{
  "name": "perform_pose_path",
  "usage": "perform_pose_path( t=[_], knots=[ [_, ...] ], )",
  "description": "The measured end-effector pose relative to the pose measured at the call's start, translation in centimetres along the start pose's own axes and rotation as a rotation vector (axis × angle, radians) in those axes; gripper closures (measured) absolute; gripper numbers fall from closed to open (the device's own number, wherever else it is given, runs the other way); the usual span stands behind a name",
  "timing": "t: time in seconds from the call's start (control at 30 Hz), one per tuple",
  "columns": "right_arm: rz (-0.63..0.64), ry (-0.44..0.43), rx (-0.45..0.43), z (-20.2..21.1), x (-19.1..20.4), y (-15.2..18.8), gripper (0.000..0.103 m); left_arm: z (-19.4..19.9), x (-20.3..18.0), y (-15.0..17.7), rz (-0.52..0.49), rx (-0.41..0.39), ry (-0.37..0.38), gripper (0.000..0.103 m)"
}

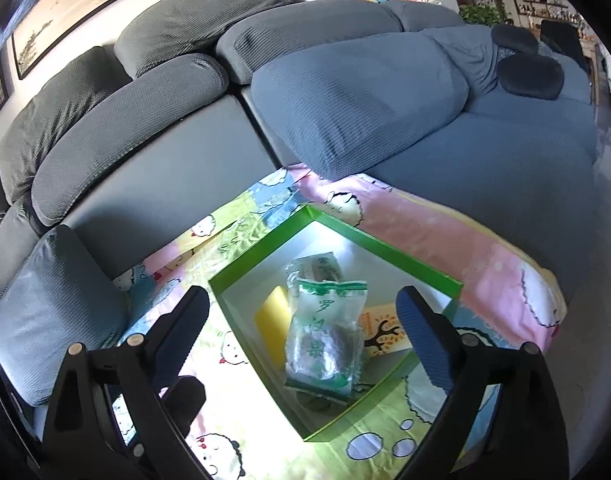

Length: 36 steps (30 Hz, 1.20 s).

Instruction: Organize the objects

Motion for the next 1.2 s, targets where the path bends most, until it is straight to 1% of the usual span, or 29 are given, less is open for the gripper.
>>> perform_pose_path(
  t=[0.17, 0.53, 0.57, 0.7, 0.87, 1.2],
  knots=[
    [0.008, 0.04, -0.016, 0.5, -0.2, -0.1, 0.007, 0.1, 0.1, 0.1, 0.003, 0.003, 0.011, 0.015],
    [0.021, 0.059, -0.017, 0.8, -0.2, -0.1, 0.006, 0.2, 0.3, 0.3, 0.015, 0.018, 0.027, 0.015],
    [0.022, 0.061, -0.015, 0.9, -0.1, -0.1, 0.006, 0.1, 0.3, 0.3, 0.019, 0.025, 0.032, 0.015],
    [0.032, 0.073, -0.003, 0.7, 0.0, -0.1, 0.006, -0.7, 0.6, 0.8, 0.06, 0.096, 0.088, 0.015],
    [0.046, 0.106, 0.016, 0.2, 0.2, 0.1, 0.006, -1.6, 1.1, 1.3, 0.094, 0.158, 0.096, 0.015],
    [0.088, 0.121, 0.03, 0.1, 0.9, 0.5, 0.006, -1.5, 1.4, 1.8, 0.102, 0.178, 0.082, 0.015]
  ],
)
Point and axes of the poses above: each gripper's, at about its wrist camera, not at the fingertips, and z roughly against the way its jaws point, x to its left, y to its underside, the point moved 2 cm from there along -z, roughly the way its jaws point, and after that the axes turned 1 degree about -y, right-handed, at the moved point
